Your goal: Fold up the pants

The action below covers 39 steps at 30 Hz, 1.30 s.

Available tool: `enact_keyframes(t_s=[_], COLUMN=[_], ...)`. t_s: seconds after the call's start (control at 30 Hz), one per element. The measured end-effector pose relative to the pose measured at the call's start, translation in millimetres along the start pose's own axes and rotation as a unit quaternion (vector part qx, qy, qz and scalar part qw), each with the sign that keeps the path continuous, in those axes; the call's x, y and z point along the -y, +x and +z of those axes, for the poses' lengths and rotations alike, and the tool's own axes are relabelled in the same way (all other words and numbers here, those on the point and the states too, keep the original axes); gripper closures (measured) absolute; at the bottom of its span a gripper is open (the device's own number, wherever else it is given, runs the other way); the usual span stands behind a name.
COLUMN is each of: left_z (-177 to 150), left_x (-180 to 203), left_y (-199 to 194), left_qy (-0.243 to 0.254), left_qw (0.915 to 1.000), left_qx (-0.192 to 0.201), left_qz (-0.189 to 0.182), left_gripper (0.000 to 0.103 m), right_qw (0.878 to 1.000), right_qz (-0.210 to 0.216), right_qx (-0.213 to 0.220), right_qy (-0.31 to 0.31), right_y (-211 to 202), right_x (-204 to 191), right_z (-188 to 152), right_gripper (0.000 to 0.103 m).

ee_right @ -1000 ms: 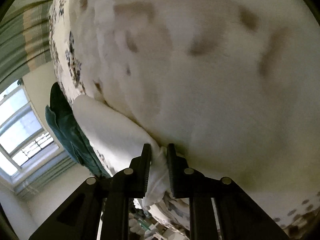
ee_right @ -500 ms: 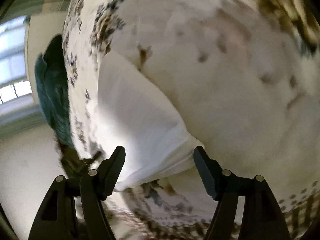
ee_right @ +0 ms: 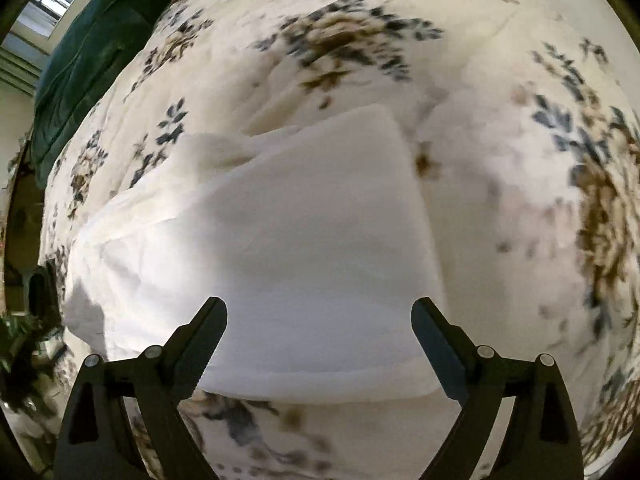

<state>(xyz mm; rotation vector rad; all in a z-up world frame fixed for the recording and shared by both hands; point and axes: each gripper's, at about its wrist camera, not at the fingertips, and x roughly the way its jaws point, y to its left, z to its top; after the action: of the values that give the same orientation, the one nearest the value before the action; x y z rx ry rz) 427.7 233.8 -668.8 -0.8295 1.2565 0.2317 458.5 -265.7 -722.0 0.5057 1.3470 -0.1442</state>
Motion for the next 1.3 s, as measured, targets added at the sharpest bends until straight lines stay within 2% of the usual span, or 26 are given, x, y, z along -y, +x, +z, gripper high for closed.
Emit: enact_keyframes(t_s=[0.1,0.17,0.2,0.23,0.3,0.37,0.43,0.5,0.57,0.6,0.63,0.73,0.8,0.87,0.97,1.07,1.1,1.17,1.23,1.3], left_z=[12.3,16.1,16.2,17.4,18.2,19.8,24.0,26.3,28.1,27.6,25.8,12.9,2.4,-15.6,-51.3,-107.2,-119.0,-163.1,-212.2,-239.6], left_x=[-31.8,-26.6,-17.8,-5.1,15.7,24.5,15.8,0.0,0.5,5.5,12.9,43.1,68.6,98.1,151.7,215.2,229.7,258.2,285.0,295.1], left_y=[26.1,38.1,42.5,42.3,35.7,40.3,59.1,68.1,62.7,57.6,50.5,15.1,-5.9,-30.8,-60.4,-65.7,-60.8,-40.8,1.7,39.2], left_qy=[-0.090,-0.100,-0.096,-0.079,-0.041,-0.029,-0.050,-0.081,-0.081,-0.067,-0.047,0.024,0.065,0.105,0.170,0.246,0.262,0.299,0.345,0.363], left_qw=[0.9940,0.9921,0.9915,0.9916,0.9939,0.9954,0.9959,0.9926,0.9919,0.9930,0.9938,0.9925,0.9885,0.9813,0.9662,0.9444,0.9399,0.9295,0.9198,0.9170], left_qx=[-0.019,-0.023,-0.013,-0.006,0.009,0.007,-0.016,-0.022,-0.010,0.000,0.011,0.050,0.070,0.086,0.093,0.068,0.061,0.031,-0.005,-0.037], left_qz=[-0.059,-0.072,-0.087,-0.103,-0.102,-0.091,-0.074,-0.088,-0.097,-0.097,-0.101,-0.109,-0.118,-0.136,-0.170,-0.208,-0.211,-0.214,-0.187,-0.161], left_gripper=[0.016,0.017,0.023,0.038,0.038,0.037,0.036,0.035,0.044,0.062,0.068,0.075,0.077,0.079,0.081,0.081,0.081,0.081,0.081,0.081], right_qw=[1.000,1.000,1.000,0.999,0.999,0.999,0.999,0.998,0.998,0.997,0.998,0.998,0.998,0.998,0.997,0.996,0.996,0.995,0.994,0.993], right_qz=[0.008,0.011,0.011,0.010,0.012,0.014,0.016,0.019,0.023,0.022,0.019,0.014,0.014,0.018,0.025,0.037,0.039,0.040,0.039,0.036], right_qx=[-0.012,-0.019,-0.022,-0.025,-0.029,-0.034,-0.036,-0.038,-0.041,-0.042,-0.043,-0.041,-0.039,-0.037,-0.037,-0.036,-0.035,-0.032,-0.030,-0.028], right_qy=[0.010,0.015,0.016,0.018,0.021,0.027,0.034,0.042,0.052,0.053,0.053,0.048,0.048,0.050,0.058,0.073,0.078,0.086,0.095,0.104], right_y=[12.5,19.4,22.7,25.8,32.2,35.8,36.7,37.5,38.2,38.3,39.2,39.4,38.4,36.6,33.2,26.3,23.1,15.9,8.8,0.5], right_x=[-9.6,-13.2,-14.6,-16.1,-18.6,-19.5,-18.8,-17.2,-13.9,-13.0,-11.7,-7.5,-4.3,0.9,11.2,29.0,36.6,54.7,74.9,101.4], right_z=[2.8,2.2,1.8,1.9,3.6,3.8,3.9,4.6,4.6,4.7,5.3,7.8,10.3,12.8,14.3,15.1,15.3,15.3,17.0,19.5], right_gripper=[0.008,0.008,0.008,0.008,0.008,0.008,0.008,0.008,0.008,0.008,0.008,0.008,0.008,0.008,0.008,0.008,0.008,0.008,0.008,0.008])
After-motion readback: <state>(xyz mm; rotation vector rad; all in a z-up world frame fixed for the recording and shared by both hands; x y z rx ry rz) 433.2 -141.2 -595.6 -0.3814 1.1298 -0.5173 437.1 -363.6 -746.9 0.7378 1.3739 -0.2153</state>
